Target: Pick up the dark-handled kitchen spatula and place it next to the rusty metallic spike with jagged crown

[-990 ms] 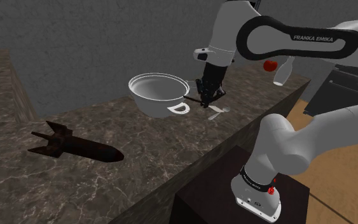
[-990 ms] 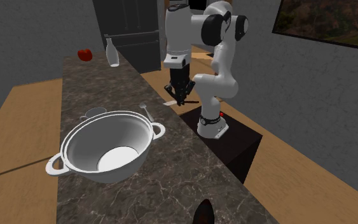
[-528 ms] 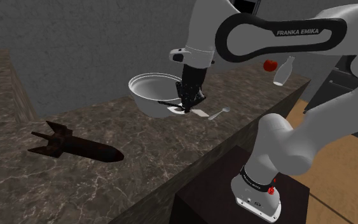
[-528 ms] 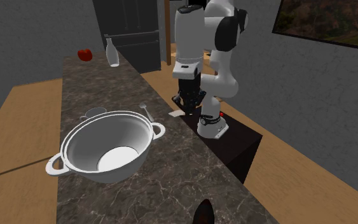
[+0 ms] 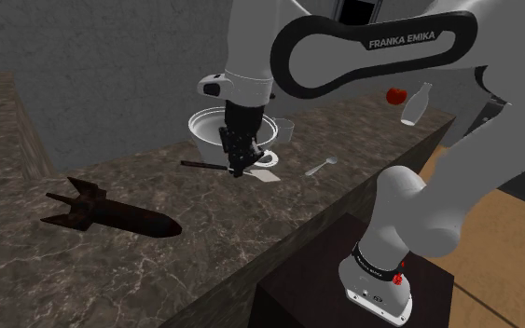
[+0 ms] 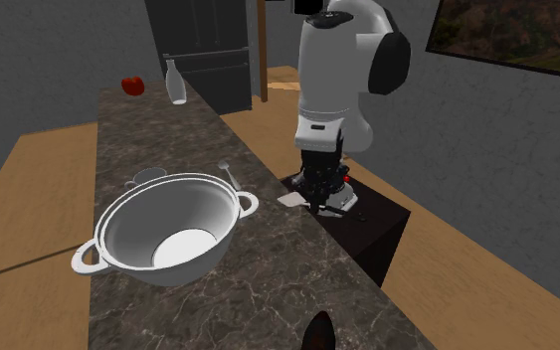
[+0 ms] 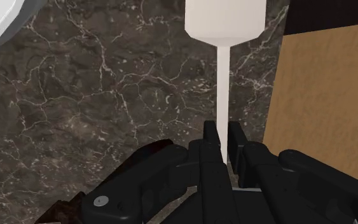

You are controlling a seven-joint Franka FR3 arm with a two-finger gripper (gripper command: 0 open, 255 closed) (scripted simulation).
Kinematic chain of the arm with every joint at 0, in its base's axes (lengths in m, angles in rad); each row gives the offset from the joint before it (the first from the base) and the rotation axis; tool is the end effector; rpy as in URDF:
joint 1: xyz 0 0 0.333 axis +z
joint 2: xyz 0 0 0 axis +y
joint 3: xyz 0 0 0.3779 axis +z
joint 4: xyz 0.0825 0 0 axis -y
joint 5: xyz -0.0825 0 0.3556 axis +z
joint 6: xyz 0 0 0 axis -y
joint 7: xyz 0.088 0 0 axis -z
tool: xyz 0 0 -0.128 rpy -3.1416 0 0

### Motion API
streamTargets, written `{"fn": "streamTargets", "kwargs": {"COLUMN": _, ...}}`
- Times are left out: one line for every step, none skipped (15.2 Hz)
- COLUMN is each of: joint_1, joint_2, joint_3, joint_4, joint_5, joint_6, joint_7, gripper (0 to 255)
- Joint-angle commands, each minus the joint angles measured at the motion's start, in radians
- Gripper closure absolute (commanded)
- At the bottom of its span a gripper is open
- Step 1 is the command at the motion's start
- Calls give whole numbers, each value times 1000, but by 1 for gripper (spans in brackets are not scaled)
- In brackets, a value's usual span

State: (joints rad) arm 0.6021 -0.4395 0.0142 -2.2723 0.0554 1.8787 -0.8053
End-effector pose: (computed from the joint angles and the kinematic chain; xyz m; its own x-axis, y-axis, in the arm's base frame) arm 0.3004 0.2204 0.5739 0.1649 0.9841 0.0657 0.9863 -0.1652 -0.0001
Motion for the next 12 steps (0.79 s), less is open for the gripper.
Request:
{"fn": "streamTargets", "kwargs": {"joint_1": 11, "joint_2": 65, "joint_3": 21, "joint_4": 56, "joint_5": 7, "joint_6": 11, "joint_7": 29, "gripper": 255}}
{"fn": "streamTargets", "kwargs": {"joint_1": 18, "joint_2": 116, "joint_3": 38, "joint_4": 103, "joint_5": 9, "joint_6": 16, "joint_7": 52, "gripper": 255}}
{"fn": "streamTargets", "kwargs": {"joint_1": 19, "joint_2": 117, "joint_3": 38, "joint_4": 90, "joint_5": 10, "joint_6": 29, "joint_7": 52, "gripper": 255}}
{"fn": "streamTargets", "kwargs": {"joint_1": 19, "joint_2": 118, "joint_3": 38, "joint_4": 78, "joint_5": 10, "joint_6": 43, "joint_7": 51, "gripper": 255}}
{"fn": "streamTargets", "kwargs": {"joint_1": 19, "joint_2": 120, "joint_3": 39, "joint_4": 66, "joint_5": 10, "joint_6": 57, "joint_7": 50, "gripper": 255}}
{"fn": "streamTargets", "kwargs": {"joint_1": 19, "joint_2": 122, "joint_3": 39, "joint_4": 54, "joint_5": 10, "joint_6": 70, "joint_7": 50, "gripper": 255}}
{"fn": "streamTargets", "kwargs": {"joint_1": 19, "joint_2": 124, "joint_3": 39, "joint_4": 43, "joint_5": 11, "joint_6": 84, "joint_7": 49, "gripper": 255}}
{"fn": "streamTargets", "kwargs": {"joint_1": 19, "joint_2": 126, "joint_3": 39, "joint_4": 31, "joint_5": 11, "joint_6": 97, "joint_7": 49, "gripper": 255}}
{"fn": "streamTargets", "kwargs": {"joint_1": 19, "joint_2": 129, "joint_3": 40, "joint_4": 20, "joint_5": 11, "joint_6": 111, "joint_7": 48, "gripper": 255}}
{"fn": "streamTargets", "kwargs": {"joint_1": 19, "joint_2": 131, "joint_3": 40, "joint_4": 9, "joint_5": 12, "joint_6": 125, "joint_7": 48, "gripper": 255}}
{"fn": "streamTargets", "kwargs": {"joint_1": 20, "joint_2": 134, "joint_3": 40, "joint_4": -2, "joint_5": 12, "joint_6": 139, "joint_7": 47, "gripper": 255}}
{"fn": "streamTargets", "kwargs": {"joint_1": 20, "joint_2": 137, "joint_3": 40, "joint_4": -12, "joint_5": 12, "joint_6": 152, "joint_7": 46, "gripper": 255}}
